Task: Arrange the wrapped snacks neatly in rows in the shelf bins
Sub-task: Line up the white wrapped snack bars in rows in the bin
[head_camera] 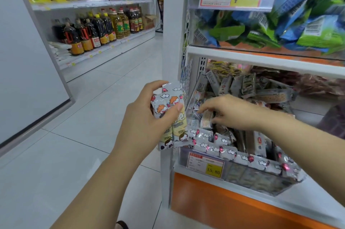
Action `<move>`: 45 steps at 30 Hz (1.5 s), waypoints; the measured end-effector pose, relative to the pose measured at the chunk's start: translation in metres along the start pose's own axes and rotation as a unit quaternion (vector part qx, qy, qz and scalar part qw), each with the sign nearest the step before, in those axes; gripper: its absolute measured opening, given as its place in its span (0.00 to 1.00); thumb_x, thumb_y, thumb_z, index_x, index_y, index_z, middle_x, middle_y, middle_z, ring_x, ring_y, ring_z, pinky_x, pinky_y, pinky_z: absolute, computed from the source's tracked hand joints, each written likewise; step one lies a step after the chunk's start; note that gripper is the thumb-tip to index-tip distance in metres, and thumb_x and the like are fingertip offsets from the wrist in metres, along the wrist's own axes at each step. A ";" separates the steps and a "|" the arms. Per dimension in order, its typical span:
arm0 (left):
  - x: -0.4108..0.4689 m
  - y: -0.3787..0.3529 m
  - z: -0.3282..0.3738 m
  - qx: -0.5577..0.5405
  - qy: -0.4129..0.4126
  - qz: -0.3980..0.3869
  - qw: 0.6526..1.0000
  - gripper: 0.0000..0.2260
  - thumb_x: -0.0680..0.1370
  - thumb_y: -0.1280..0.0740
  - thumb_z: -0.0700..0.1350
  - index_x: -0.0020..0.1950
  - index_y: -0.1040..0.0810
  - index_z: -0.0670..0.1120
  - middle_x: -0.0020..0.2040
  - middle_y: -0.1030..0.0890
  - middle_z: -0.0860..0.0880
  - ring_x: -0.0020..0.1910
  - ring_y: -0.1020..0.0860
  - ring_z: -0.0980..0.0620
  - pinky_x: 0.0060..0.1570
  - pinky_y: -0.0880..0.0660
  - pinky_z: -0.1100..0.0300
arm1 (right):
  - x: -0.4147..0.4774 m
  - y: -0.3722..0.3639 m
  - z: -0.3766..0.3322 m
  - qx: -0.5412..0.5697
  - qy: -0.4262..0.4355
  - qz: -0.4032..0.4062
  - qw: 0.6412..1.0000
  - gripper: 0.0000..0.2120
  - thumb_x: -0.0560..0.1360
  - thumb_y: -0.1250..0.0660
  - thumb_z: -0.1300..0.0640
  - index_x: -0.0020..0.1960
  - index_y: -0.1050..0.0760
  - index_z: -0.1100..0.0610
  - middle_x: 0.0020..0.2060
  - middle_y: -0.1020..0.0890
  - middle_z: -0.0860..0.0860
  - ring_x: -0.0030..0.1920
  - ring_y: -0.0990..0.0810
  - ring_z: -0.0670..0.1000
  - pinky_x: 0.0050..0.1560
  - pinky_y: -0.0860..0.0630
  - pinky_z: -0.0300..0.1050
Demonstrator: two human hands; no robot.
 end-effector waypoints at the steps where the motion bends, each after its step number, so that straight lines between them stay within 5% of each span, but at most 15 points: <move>1: 0.000 0.000 -0.001 0.013 0.000 -0.004 1.000 0.16 0.72 0.29 0.52 0.54 0.31 0.66 0.46 0.21 0.69 0.42 0.20 0.67 0.42 0.21 0.65 | 0.006 -0.005 0.000 -0.026 0.001 -0.030 0.999 0.21 0.75 0.34 0.62 0.65 0.27 0.45 0.59 0.23 0.43 0.57 0.24 0.44 0.59 0.27 0.43; 6: 0.002 0.000 -0.004 0.038 0.000 -0.013 0.999 0.17 0.73 0.29 0.52 0.54 0.32 0.68 0.45 0.22 0.70 0.41 0.21 0.68 0.42 0.21 0.65 | 0.024 -0.016 -0.004 -0.166 0.015 -0.099 0.981 0.27 0.73 0.40 0.69 0.65 0.28 0.46 0.54 0.23 0.51 0.55 0.25 0.53 0.51 0.26 0.45; 10: 0.003 0.000 -0.007 0.040 0.002 -0.015 0.999 0.17 0.72 0.29 0.53 0.56 0.32 0.67 0.45 0.22 0.69 0.41 0.21 0.67 0.40 0.22 0.68 | 0.027 -0.017 -0.004 -0.228 0.046 -0.051 0.971 0.16 0.69 0.39 0.69 0.49 0.24 0.51 0.43 0.26 0.49 0.48 0.25 0.55 0.39 0.27 0.47; 13: 0.004 0.001 -0.008 0.040 0.004 -0.013 0.999 0.17 0.72 0.29 0.52 0.56 0.32 0.66 0.44 0.21 0.69 0.41 0.21 0.68 0.38 0.24 0.71 | 0.017 -0.005 0.001 -0.155 0.050 0.019 0.987 0.12 0.73 0.37 0.65 0.52 0.25 0.52 0.48 0.22 0.48 0.51 0.24 0.52 0.48 0.25 0.51; 19: 0.003 -0.002 -0.008 0.043 0.006 -0.008 0.999 0.18 0.72 0.29 0.52 0.56 0.31 0.66 0.41 0.21 0.69 0.42 0.21 0.69 0.38 0.25 0.74 | -0.046 0.019 0.008 0.119 0.009 0.227 0.967 0.21 0.75 0.32 0.57 0.65 0.31 0.45 0.59 0.27 0.37 0.58 0.29 0.38 0.57 0.33 0.34; 22: 0.001 -0.004 -0.007 0.046 0.003 -0.006 0.999 0.18 0.72 0.29 0.52 0.57 0.31 0.66 0.43 0.21 0.69 0.42 0.22 0.69 0.38 0.25 0.74 | -0.083 0.017 0.011 0.141 0.009 0.315 0.939 0.18 0.74 0.33 0.57 0.61 0.31 0.43 0.56 0.27 0.35 0.55 0.28 0.35 0.54 0.34 0.26; 28: -0.003 -0.013 0.000 0.045 -0.005 0.004 0.999 0.17 0.73 0.29 0.51 0.56 0.30 0.65 0.42 0.21 0.69 0.43 0.22 0.69 0.39 0.26 0.74 | -0.142 0.012 0.033 0.159 -0.060 0.430 0.887 0.12 0.73 0.31 0.62 0.53 0.28 0.49 0.48 0.24 0.41 0.48 0.26 0.40 0.49 0.32 0.26; 33: -0.005 -0.023 0.006 0.052 -0.019 0.004 0.998 0.18 0.73 0.29 0.51 0.59 0.30 0.62 0.45 0.23 0.68 0.42 0.24 0.73 0.37 0.29 0.78 | -0.171 0.003 0.044 0.185 -0.108 0.432 0.876 0.11 0.73 0.30 0.59 0.50 0.28 0.47 0.43 0.23 0.33 0.42 0.26 0.36 0.43 0.33 0.26; 37: -0.008 -0.027 0.006 0.064 -0.018 -0.005 0.998 0.19 0.72 0.29 0.52 0.60 0.30 0.63 0.46 0.24 0.68 0.42 0.23 0.72 0.39 0.28 0.72 | -0.184 -0.010 0.042 0.078 -0.129 0.409 0.900 0.12 0.69 0.27 0.62 0.45 0.28 0.52 0.38 0.25 0.45 0.38 0.30 0.44 0.41 0.34 0.34; 40: -0.010 -0.028 0.007 0.070 -0.023 -0.009 0.997 0.20 0.72 0.29 0.52 0.62 0.30 0.61 0.47 0.23 0.66 0.42 0.22 0.68 0.39 0.28 0.71 | -0.184 -0.021 0.038 -0.068 -0.137 0.362 0.919 0.07 0.67 0.32 0.52 0.41 0.30 0.52 0.36 0.30 0.46 0.36 0.30 0.49 0.43 0.38 0.43; 45: -0.011 -0.022 0.006 0.053 -0.020 -0.004 0.998 0.18 0.72 0.29 0.51 0.58 0.31 0.64 0.44 0.23 0.68 0.42 0.22 0.71 0.39 0.26 0.69 | -0.175 -0.033 0.030 -0.139 -0.152 0.290 0.935 0.17 0.66 0.36 0.38 0.45 0.25 0.50 0.40 0.29 0.47 0.40 0.29 0.51 0.46 0.35 0.48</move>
Point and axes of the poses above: each hand's wrist, its own x-axis towards the middle knuckle, its own y-axis out of the back of the hand, z = x × y, the point moved 3 cm from there along x, towards the middle knuckle
